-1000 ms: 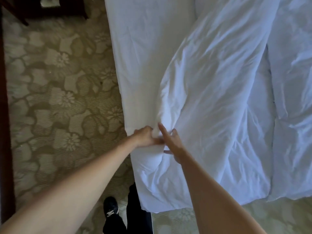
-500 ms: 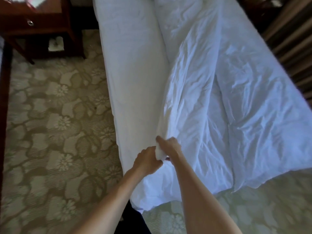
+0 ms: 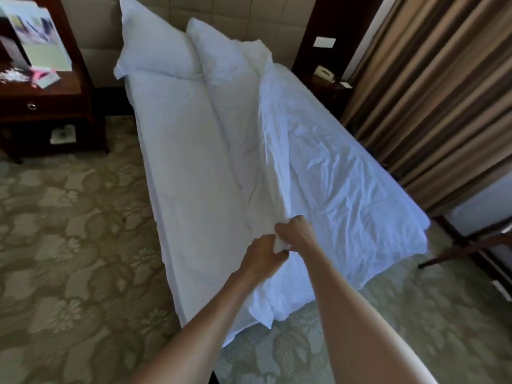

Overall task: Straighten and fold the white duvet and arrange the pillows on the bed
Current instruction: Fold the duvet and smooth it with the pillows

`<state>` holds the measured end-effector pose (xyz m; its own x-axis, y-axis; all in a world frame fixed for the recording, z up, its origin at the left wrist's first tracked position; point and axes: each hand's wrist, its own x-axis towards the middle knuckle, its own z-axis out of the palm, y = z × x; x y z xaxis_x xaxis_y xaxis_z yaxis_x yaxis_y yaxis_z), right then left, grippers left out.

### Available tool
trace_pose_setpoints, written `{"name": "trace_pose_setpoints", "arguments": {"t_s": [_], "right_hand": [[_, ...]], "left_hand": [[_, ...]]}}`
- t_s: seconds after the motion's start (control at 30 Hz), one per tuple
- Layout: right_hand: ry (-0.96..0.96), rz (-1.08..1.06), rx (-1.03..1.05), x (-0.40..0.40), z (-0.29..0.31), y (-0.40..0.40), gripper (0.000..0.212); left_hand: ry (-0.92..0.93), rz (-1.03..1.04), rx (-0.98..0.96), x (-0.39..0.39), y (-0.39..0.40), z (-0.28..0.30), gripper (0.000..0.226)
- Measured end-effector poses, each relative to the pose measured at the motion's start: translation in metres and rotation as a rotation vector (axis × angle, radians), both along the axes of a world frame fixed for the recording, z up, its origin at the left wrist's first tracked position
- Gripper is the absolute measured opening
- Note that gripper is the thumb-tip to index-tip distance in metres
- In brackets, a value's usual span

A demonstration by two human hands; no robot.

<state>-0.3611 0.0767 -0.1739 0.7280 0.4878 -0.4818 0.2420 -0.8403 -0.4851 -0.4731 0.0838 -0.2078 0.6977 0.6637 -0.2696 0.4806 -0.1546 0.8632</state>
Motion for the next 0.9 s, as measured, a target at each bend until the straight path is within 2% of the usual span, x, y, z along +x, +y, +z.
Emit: {"name": "trace_pose_setpoints", "arguments": {"t_s": [0.1, 0.23, 0.4, 0.57, 0.73, 0.8, 0.9], "right_hand": [[0.022, -0.011, 0.005, 0.013, 0.029, -0.028, 0.034], [-0.022, 0.036, -0.015, 0.028, 0.057, -0.059, 0.005], [-0.03, 0.077, 0.147, 0.069, 0.045, -0.081, 0.007], [-0.026, 0.151, 0.138, 0.138, 0.053, -0.115, 0.032], [-0.076, 0.221, 0.109, 0.237, 0.052, -0.163, 0.019], [-0.054, 0.215, 0.109, 0.273, 0.052, -0.181, 0.025], [-0.047, 0.231, 0.12, 0.316, 0.05, -0.203, 0.023]], "left_hand": [[-0.032, -0.021, 0.066, 0.017, -0.024, 0.021, 0.02], [-0.021, -0.103, 0.128, 0.038, -0.047, 0.041, 0.026], [-0.018, -0.096, 0.211, 0.069, -0.068, 0.052, 0.031], [-0.029, -0.037, 0.231, 0.142, -0.101, 0.049, 0.032], [0.117, 0.026, 0.383, 0.245, -0.149, 0.042, 0.031], [0.09, 0.026, 0.356, 0.281, -0.167, 0.037, 0.032], [0.034, 0.045, 0.345, 0.325, -0.184, 0.023, 0.042]]}}
